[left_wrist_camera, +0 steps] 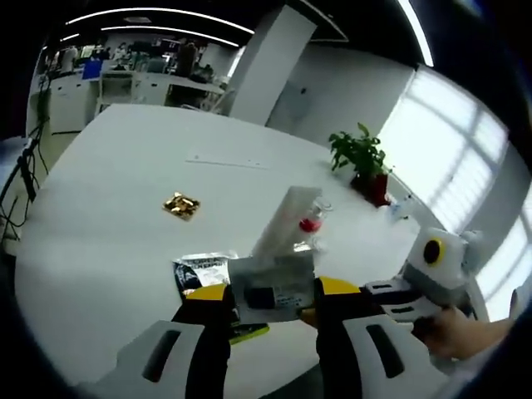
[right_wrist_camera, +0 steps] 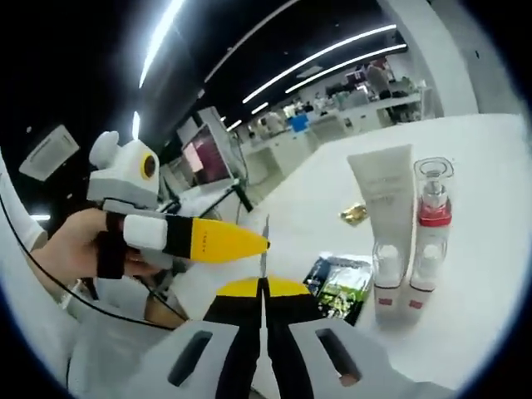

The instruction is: Arrange the skincare products in the storage area until every visible bottle or jar stands upright without overlapping.

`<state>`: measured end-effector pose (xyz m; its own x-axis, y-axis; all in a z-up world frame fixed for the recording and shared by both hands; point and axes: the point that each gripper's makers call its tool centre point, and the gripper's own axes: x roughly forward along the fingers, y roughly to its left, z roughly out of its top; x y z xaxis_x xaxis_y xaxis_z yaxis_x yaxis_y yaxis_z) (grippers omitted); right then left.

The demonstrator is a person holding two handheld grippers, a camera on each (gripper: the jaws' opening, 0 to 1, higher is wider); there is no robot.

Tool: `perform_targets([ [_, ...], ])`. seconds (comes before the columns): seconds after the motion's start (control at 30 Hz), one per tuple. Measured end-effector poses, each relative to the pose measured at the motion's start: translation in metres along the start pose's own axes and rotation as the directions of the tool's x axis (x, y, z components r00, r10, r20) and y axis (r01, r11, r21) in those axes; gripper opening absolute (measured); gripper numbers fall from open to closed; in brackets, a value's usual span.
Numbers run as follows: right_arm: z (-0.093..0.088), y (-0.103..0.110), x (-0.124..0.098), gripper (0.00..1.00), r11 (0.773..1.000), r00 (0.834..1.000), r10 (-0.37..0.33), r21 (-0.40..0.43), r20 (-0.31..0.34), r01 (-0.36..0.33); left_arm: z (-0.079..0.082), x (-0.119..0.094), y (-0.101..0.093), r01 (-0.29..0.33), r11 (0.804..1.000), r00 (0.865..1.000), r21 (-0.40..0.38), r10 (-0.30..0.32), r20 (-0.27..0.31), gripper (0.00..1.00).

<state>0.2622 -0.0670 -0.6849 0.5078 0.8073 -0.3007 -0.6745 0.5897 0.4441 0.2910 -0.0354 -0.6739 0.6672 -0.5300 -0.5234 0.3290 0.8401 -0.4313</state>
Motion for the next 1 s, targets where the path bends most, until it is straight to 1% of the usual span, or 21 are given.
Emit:
perform_targets([
  [0.03,0.000,-0.003,0.000,0.01,1.000,1.000,-0.010,0.019,0.004,0.010,-0.001,0.000,-0.001,0.007,1.000,1.000,-0.007,-0.008,-0.003,0.36],
  [0.07,-0.001,-0.004,-0.001,0.01,1.000,1.000,-0.012,0.018,0.001,0.012,-0.004,-0.001,0.000,0.019,1.000,1.000,-0.022,-0.019,-0.011,0.37],
  [0.13,-0.001,-0.003,-0.002,0.01,0.998,1.000,-0.003,0.062,0.009,0.002,-0.005,-0.004,0.000,0.040,0.998,0.999,-0.041,-0.041,-0.008,0.42],
  [0.2,-0.001,-0.006,-0.004,0.01,0.996,1.000,-0.008,0.091,0.018,0.006,-0.003,-0.010,0.003,0.066,0.996,0.998,-0.058,-0.065,0.022,0.47],
  [0.23,-0.002,-0.008,-0.005,0.01,0.994,1.000,-0.014,0.107,0.017,0.012,-0.003,-0.014,0.007,0.081,0.994,0.996,-0.076,-0.078,0.039,0.47],
  [0.27,-0.001,-0.006,-0.007,0.01,0.991,1.000,-0.004,0.131,0.028,0.000,-0.003,-0.017,0.008,0.104,0.991,0.994,-0.088,-0.099,0.050,0.47],
  [0.3,0.000,-0.003,-0.007,0.01,0.986,0.999,0.012,0.166,0.042,-0.019,-0.004,-0.020,0.009,0.134,0.984,0.990,-0.120,-0.128,0.059,0.46],
  [0.33,0.002,0.000,-0.008,0.01,0.979,0.998,0.031,0.199,0.056,-0.042,-0.008,-0.022,0.012,0.144,0.981,0.989,-0.131,-0.138,0.052,0.46],
  [0.37,0.004,0.003,-0.009,0.01,0.969,0.996,0.049,0.239,0.074,-0.065,-0.012,-0.025,0.019,0.147,0.979,0.988,-0.143,-0.140,0.058,0.45],
  [0.43,0.008,0.003,-0.009,0.01,0.957,0.992,0.060,0.276,0.109,-0.088,-0.018,-0.029,0.022,0.177,0.971,0.984,-0.160,-0.169,0.063,0.41],
  [0.47,0.010,0.007,-0.009,0.01,0.942,0.987,0.094,0.309,0.132,-0.131,-0.019,-0.032,0.025,0.205,0.958,0.978,-0.200,-0.192,0.083,0.37],
  [0.5,0.014,0.012,-0.010,0.01,0.930,0.983,0.107,0.335,0.150,-0.152,-0.019,-0.035,0.026,0.233,0.945,0.971,-0.227,-0.215,0.102,0.35],
  [0.53,0.017,0.017,-0.011,0.01,0.917,0.977,0.127,0.356,0.171,-0.181,-0.016,-0.040,0.020,0.296,0.918,0.953,-0.264,-0.265,0.147,0.32],
  [0.57,0.019,0.022,-0.011,0.01,0.908,0.972,0.146,0.365,0.185,-0.205,-0.015,-0.043,0.018,0.325,0.897,0.943,-0.299,-0.285,0.170,0.29],
  [0.6,0.020,0.025,-0.012,0.01,0.898,0.968,0.156,0.379,0.196,-0.222,-0.015,-0.047,0.017,0.348,0.887,0.935,-0.305,-0.302,0.187,0.28],
  [0.63,0.020,0.028,-0.011,0.01,0.895,0.967,0.162,0.384,0.194,-0.227,-0.014,-0.049,0.016,0.364,0.883,0.927,-0.297,-0.314,0.205,0.27],
  [0.7,0.021,0.034,-0.011,0.01,0.883,0.961,0.188,0.394,0.203,-0.256,-0.017,-0.054,0.014,0.376,0.881,0.922,-0.287,-0.326,0.208,0.23],
  [0.8,0.017,0.039,-0.008,0.01,0.875,0.960,0.205,0.404,0.191,-0.267,-0.019,-0.056,0.011,0.389,0.873,0.917,-0.295,-0.337,0.214,0.17],
  [0.83,0.015,0.042,-0.007,0.01,0.873,0.959,0.213,0.405,0.186,-0.272,-0.019,-0.057,0.011,0.397,0.867,0.914,-0.302,-0.341,0.222,0.16],
  [0.93,0.012,0.047,-0.005,0.01,0.859,0.955,0.231,0.422,0.184,-0.289,-0.020,-0.056,0.009,0.404,0.857,0.911,-0.321,-0.344,0.227,0.14],
  [1.0,0.010,0.048,-0.004,0.01,0.848,0.954,0.237,0.439,0.185,-0.296,-0.023,-0.055,0.007,0.419,0.839,0.906,-0.347,-0.358,0.226,0.12],
])
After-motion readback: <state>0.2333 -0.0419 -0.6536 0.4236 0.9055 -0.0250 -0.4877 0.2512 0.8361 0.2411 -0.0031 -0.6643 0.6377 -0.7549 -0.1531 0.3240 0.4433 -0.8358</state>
